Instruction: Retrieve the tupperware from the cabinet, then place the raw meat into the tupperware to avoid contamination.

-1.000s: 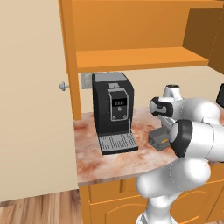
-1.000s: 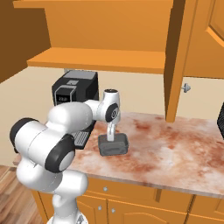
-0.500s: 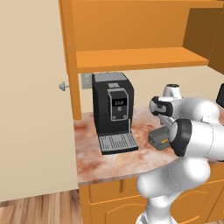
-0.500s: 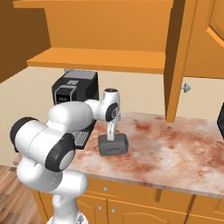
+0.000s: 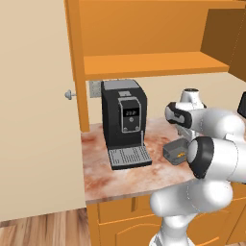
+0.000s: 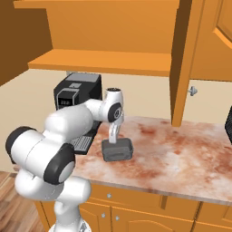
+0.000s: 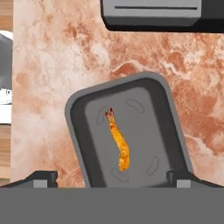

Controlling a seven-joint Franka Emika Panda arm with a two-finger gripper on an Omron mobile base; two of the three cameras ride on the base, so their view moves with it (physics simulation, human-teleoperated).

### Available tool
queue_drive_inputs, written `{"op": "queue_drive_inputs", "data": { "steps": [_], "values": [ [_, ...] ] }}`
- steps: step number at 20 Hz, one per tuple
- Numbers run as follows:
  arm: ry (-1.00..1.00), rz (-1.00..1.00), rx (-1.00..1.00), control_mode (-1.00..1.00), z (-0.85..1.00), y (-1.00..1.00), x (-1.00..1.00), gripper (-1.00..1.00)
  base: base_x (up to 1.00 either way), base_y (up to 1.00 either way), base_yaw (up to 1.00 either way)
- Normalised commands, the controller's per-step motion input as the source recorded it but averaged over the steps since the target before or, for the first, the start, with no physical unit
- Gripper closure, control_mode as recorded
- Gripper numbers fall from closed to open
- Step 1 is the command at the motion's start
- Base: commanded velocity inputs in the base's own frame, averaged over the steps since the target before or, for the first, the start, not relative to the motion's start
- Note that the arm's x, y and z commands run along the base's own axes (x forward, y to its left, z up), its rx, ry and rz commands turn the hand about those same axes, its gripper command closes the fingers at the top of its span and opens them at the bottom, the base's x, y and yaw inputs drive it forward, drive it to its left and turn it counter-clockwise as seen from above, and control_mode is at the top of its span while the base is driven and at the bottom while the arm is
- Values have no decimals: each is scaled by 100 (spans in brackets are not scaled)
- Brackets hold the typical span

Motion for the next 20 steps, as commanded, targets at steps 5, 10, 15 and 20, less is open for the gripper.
{"op": "queue_drive_inputs", "data": {
  "steps": [5,10,15,20],
  "values": [
    [7,-3,-2,-100,0,24,-39,-100,0,0,0],
    [7,-5,0,-100,0,18,-56,-100,0,0,0],
    [9,-1,0,-100,8,11,-61,-100,0,0,0],
    [12,1,0,-100,6,7,-68,-100,0,0,0]
  ]
}}
